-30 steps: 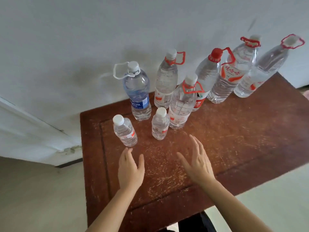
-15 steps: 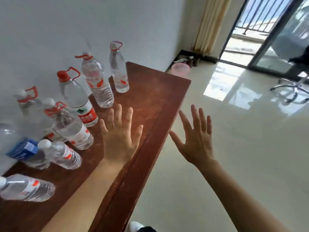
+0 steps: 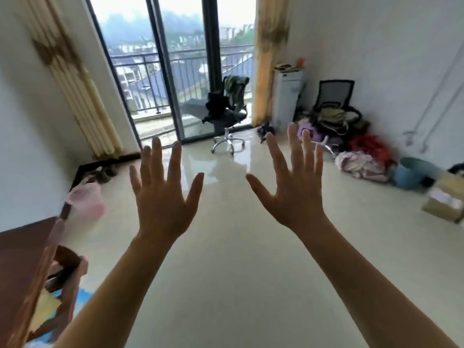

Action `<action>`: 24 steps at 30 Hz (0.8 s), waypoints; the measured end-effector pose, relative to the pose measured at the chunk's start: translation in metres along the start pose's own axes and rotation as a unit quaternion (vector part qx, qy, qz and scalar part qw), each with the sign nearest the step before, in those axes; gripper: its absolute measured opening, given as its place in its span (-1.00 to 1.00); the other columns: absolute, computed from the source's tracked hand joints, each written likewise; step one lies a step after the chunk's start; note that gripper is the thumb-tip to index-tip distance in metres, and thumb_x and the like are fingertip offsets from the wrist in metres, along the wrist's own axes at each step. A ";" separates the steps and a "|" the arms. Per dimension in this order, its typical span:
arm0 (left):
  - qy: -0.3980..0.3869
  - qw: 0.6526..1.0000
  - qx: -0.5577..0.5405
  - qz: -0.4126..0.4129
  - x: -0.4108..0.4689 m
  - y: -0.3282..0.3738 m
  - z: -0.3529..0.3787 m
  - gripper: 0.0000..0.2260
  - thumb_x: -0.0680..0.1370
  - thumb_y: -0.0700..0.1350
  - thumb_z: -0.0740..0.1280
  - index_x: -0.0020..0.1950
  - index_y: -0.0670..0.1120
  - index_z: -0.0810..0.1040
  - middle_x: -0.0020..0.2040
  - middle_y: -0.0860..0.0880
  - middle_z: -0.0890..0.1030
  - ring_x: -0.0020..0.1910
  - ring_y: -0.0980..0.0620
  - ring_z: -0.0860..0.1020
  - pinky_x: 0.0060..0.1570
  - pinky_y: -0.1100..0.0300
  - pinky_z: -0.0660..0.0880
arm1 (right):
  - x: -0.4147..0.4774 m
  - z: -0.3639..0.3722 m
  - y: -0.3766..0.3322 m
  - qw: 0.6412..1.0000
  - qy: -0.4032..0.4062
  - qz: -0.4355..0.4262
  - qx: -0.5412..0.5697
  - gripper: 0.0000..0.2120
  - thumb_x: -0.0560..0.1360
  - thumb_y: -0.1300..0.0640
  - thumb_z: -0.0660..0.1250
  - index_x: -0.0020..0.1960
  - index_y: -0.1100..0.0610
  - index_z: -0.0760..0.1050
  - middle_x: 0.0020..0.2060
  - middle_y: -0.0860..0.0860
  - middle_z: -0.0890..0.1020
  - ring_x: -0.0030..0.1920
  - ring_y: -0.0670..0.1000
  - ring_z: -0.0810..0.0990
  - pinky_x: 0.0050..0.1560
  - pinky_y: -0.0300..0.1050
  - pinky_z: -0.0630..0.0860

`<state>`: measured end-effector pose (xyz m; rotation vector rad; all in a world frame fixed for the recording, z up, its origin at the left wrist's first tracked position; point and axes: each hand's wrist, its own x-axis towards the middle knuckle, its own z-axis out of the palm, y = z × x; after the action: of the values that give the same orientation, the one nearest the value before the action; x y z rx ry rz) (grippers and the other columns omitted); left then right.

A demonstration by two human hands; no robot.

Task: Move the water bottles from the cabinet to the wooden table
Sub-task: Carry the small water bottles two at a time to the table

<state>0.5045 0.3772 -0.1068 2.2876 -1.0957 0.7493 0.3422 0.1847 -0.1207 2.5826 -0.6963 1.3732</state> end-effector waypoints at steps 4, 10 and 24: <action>-0.006 0.993 -0.067 0.100 0.042 0.132 0.048 -0.35 0.63 0.28 0.06 0.64 -0.01 0.06 0.65 -0.14 -0.03 0.62 -0.15 -0.05 0.51 -0.31 0.02 | -0.015 -0.060 0.126 0.994 0.037 0.063 -0.085 -0.21 0.59 -0.37 0.17 0.65 0.04 0.09 0.64 0.19 0.04 0.63 0.26 -0.02 0.54 0.39 0.00; -0.041 0.951 -0.193 0.236 0.063 0.349 0.139 -0.35 0.63 0.27 0.07 0.62 -0.05 0.12 0.63 -0.19 0.04 0.61 -0.21 0.03 0.48 -0.35 0.08 | -0.078 -0.151 0.297 0.955 0.041 0.171 -0.237 -0.23 0.59 -0.37 0.14 0.66 0.00 0.06 0.65 0.17 0.00 0.63 0.25 -0.04 0.56 0.37 -0.04; -0.110 0.783 -0.405 0.459 0.063 0.819 0.263 -0.35 0.63 0.32 -0.02 0.62 -0.02 0.13 0.64 -0.17 0.03 0.61 -0.21 0.04 0.47 -0.37 0.09 | -0.149 -0.364 0.594 0.789 0.024 0.311 -0.529 -0.21 0.60 -0.39 0.12 0.66 0.02 0.04 0.63 0.21 0.04 0.61 0.31 0.04 0.53 0.42 0.02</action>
<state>-0.0553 -0.2792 -0.1000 1.0366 -2.1565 0.1884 -0.2736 -0.1718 -0.0881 1.4310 -1.7650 0.7165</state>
